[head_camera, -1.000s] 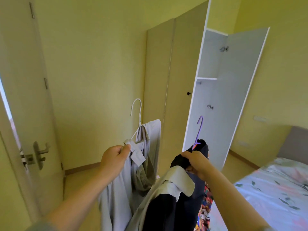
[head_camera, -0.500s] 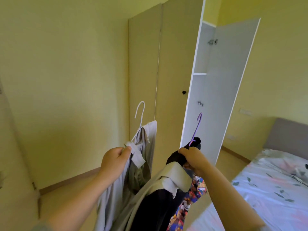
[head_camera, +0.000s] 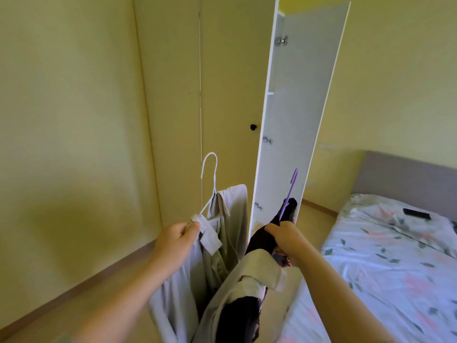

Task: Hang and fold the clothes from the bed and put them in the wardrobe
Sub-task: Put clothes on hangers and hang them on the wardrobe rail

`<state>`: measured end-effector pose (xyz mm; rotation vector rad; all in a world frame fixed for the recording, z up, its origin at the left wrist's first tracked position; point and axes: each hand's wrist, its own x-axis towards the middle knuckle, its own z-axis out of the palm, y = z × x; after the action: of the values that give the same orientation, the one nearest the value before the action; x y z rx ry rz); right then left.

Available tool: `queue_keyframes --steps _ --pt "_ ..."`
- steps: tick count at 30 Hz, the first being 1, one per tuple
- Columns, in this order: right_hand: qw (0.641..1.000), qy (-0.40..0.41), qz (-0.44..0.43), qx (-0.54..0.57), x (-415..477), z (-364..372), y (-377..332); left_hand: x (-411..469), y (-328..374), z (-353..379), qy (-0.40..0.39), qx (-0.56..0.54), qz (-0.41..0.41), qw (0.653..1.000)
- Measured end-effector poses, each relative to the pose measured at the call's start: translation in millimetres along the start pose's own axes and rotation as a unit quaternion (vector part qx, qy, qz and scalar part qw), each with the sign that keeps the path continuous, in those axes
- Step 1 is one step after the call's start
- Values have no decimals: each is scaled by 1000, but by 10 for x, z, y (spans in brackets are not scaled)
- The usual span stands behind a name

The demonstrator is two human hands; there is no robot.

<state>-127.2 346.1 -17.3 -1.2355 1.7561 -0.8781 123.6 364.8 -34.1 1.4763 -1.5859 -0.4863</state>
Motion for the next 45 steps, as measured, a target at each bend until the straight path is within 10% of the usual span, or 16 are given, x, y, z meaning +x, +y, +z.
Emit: queue_keyframes --steps 19,45 --pt "965 213 128 88 467 241 -138 1449 -626 752 -257 -105 116 954" --pt "905 339 185 178 2188 -792 -3 3235 84 2842 -355 -149 194 902"
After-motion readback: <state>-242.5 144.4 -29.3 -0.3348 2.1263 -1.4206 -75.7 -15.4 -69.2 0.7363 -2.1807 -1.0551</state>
